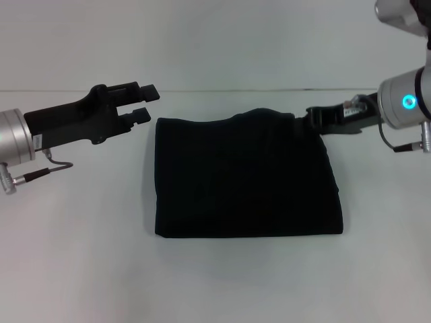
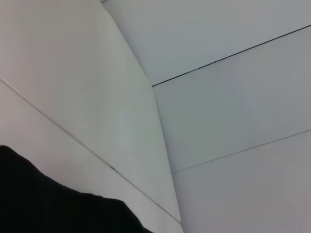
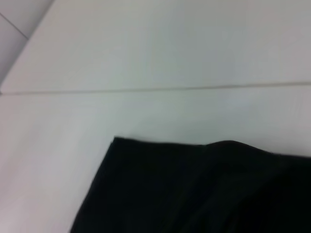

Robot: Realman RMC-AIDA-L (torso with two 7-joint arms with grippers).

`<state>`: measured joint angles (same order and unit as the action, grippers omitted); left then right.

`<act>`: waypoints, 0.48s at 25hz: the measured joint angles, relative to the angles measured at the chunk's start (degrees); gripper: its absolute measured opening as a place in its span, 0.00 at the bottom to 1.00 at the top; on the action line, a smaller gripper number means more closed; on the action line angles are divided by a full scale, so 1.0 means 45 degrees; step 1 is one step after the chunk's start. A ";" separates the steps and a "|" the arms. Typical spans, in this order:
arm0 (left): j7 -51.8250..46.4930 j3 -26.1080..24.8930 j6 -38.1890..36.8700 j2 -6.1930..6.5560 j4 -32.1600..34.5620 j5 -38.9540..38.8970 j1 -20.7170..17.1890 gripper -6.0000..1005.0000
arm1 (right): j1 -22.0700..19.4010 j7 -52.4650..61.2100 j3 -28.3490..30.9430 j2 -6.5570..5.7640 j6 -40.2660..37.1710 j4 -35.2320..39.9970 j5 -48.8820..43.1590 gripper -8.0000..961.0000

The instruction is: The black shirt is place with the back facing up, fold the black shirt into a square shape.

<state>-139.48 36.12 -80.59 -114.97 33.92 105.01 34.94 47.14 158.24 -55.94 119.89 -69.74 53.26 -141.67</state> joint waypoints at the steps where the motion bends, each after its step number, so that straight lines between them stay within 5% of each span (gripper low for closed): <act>1: 0.0000 0.0000 0.0005 0.0000 0.0000 -0.0019 -0.0002 0.58 | -0.0060 0.0034 -0.0083 -0.0007 0.0049 -0.0024 -0.0065 0.02; 12: 0.0000 -0.0001 0.0206 -0.0028 -0.0031 -0.0076 0.0026 0.58 | 0.0081 -0.0236 -0.0206 -0.0154 0.1456 -0.2468 -0.1000 0.03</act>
<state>-139.48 36.12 -79.66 -115.10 33.78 104.67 35.06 47.51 157.18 -56.87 119.19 -63.19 42.15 -146.17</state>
